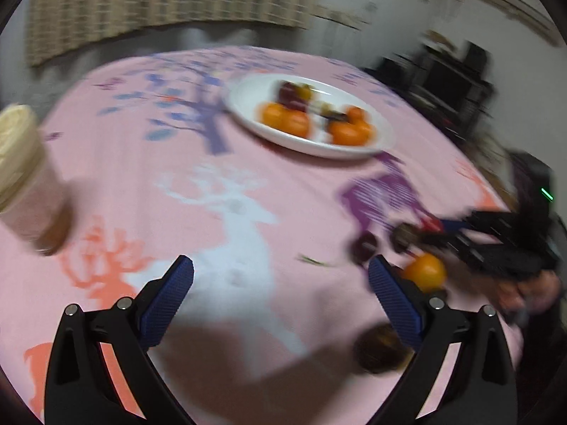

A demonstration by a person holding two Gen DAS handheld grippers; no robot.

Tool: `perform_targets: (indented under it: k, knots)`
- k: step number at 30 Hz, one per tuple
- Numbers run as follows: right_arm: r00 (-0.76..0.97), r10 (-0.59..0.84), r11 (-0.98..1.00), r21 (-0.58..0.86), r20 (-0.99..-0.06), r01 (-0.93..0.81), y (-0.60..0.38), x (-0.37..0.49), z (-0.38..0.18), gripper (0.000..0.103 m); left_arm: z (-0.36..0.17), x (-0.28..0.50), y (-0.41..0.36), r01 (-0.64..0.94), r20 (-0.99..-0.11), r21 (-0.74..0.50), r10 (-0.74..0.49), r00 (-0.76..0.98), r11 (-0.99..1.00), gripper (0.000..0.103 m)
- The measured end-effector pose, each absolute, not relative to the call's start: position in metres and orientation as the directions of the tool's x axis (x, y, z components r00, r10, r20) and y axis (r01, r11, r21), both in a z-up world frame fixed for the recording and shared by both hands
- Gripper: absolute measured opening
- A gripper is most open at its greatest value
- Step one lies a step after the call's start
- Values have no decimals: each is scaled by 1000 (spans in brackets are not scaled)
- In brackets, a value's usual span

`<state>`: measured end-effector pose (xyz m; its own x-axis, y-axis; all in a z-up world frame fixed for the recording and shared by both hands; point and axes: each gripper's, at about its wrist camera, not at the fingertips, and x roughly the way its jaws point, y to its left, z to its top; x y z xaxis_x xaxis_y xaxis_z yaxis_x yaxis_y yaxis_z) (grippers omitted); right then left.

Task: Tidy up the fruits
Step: 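Grasp the red tomato with the right tool while the left tool grasps a dark wrinkled fruit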

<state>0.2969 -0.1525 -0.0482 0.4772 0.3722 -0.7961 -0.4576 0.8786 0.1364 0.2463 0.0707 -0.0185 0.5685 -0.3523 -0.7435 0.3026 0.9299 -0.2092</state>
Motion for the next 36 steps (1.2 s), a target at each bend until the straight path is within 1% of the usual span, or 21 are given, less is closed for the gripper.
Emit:
perform_targets:
  k: [2,3,4,6,8,9,10,12,13,15,19,31,36]
  knots:
    - [479,367,886,143,-797,-440,-156,299,-48,31,-17,235,58,404,-734,-214,-420,534,889,96]
    - [480,365,888,144,-798,-437,-156,299,-48,31,-17,227,51,454,-731,-214,-450,513,865,93]
    - [481,364,889,142,-798,-436,-156,299,-48,31,-18,222,46,489,-730,-219,-474,492,844,86]
    - [485,360,888,134,-797,-440,-154,299,-48,31,-24,217,39,524,-741,-239,-503,446,817,79]
    - [485,358,886,126,-798,-446,-152,297,-48,32,-32,215,34,522,-758,-243,-496,423,817,73]
    - [485,357,886,125,-798,-447,-152,297,-48,32,-36,216,34,519,-767,-254,-497,406,816,64]
    - [485,357,885,124,-799,-448,-151,297,-48,32,-39,217,34,516,-772,-266,-500,392,815,61]
    - [484,356,885,123,-799,-449,-151,297,-48,32,-43,218,34,505,-779,-284,-503,375,815,59]
    - [485,356,885,122,-799,-449,-151,297,-48,32,-44,219,35,501,-781,-290,-504,368,815,55]
    - [486,354,886,120,-799,-448,-151,296,-48,32,-47,220,36,497,-783,-315,-517,345,809,52]
    - [485,352,887,120,-800,-446,-151,297,-48,32,-49,224,38,491,-769,-383,-565,299,782,42]
    - [473,359,881,125,-805,-457,-148,295,-50,32,-56,204,67,373,-742,-515,-619,256,772,41]
    - [469,365,874,122,-804,-470,-146,293,-49,32,-57,208,67,346,-725,-541,-634,270,766,40]
